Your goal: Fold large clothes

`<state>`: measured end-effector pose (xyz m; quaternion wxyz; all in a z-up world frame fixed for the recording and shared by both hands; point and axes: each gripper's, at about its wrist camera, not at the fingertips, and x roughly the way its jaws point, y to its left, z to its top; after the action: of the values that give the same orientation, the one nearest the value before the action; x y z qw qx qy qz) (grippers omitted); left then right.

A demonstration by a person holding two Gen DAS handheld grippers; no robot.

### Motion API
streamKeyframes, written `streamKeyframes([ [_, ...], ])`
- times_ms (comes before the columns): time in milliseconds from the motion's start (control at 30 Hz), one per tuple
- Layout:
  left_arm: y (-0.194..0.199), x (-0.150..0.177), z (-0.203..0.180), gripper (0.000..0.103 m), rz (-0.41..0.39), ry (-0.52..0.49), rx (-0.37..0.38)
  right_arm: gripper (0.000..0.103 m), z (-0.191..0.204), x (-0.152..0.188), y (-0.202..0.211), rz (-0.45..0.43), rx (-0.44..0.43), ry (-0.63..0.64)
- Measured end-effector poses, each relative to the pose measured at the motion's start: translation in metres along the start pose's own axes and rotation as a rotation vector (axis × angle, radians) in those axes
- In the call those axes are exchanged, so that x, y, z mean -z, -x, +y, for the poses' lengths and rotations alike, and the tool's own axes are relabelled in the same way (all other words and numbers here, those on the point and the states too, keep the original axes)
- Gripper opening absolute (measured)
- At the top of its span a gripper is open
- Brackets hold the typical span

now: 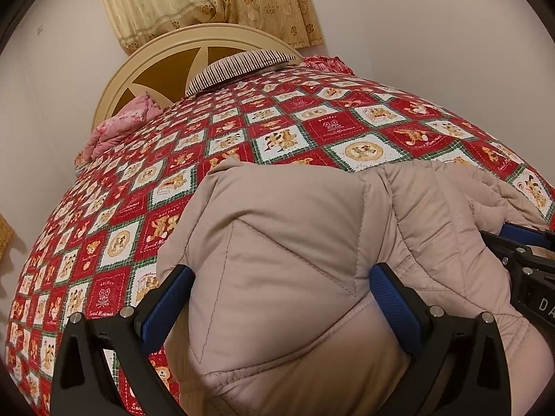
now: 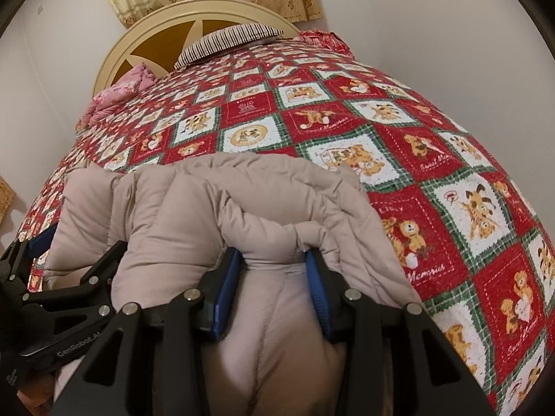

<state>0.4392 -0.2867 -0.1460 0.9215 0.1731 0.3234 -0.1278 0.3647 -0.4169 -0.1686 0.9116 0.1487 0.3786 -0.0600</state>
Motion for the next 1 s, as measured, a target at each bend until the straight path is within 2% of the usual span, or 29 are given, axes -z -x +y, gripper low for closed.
streamKeyframes([
  [567, 0.001, 0.0, 0.0, 0.102, 0.0, -0.006, -0.004, 0.045, 0.005, -0.001, 0.009, -0.029, 0.022, 0.014],
  [633, 0.001, 0.0, -0.001, 0.102, -0.002, -0.007, -0.004, 0.05, 0.006, -0.003, 0.014, -0.036, 0.015, 0.023],
  [667, 0.0, 0.0, 0.0, 0.102, -0.002, -0.007, -0.002, 0.059, 0.002, -0.005, 0.02, -0.043, -0.008, 0.025],
  [767, -0.001, -0.001, 0.002, 0.102, -0.002, 0.001, 0.008, 0.103, -0.013, -0.008, 0.043, -0.109, -0.02, -0.03],
  [833, -0.001, -0.001, 0.004, 0.102, -0.004, 0.007, 0.014, 0.103, -0.021, -0.009, 0.054, -0.131, 0.014, -0.013],
  [933, 0.0, -0.001, 0.004, 0.102, -0.009, 0.011, 0.019, 0.103, -0.036, -0.006, 0.051, -0.083, 0.047, 0.007],
  [1000, 0.002, 0.0, 0.005, 0.102, -0.014, 0.017, 0.028, 0.103, -0.051, -0.002, 0.046, -0.052, 0.008, -0.038],
])
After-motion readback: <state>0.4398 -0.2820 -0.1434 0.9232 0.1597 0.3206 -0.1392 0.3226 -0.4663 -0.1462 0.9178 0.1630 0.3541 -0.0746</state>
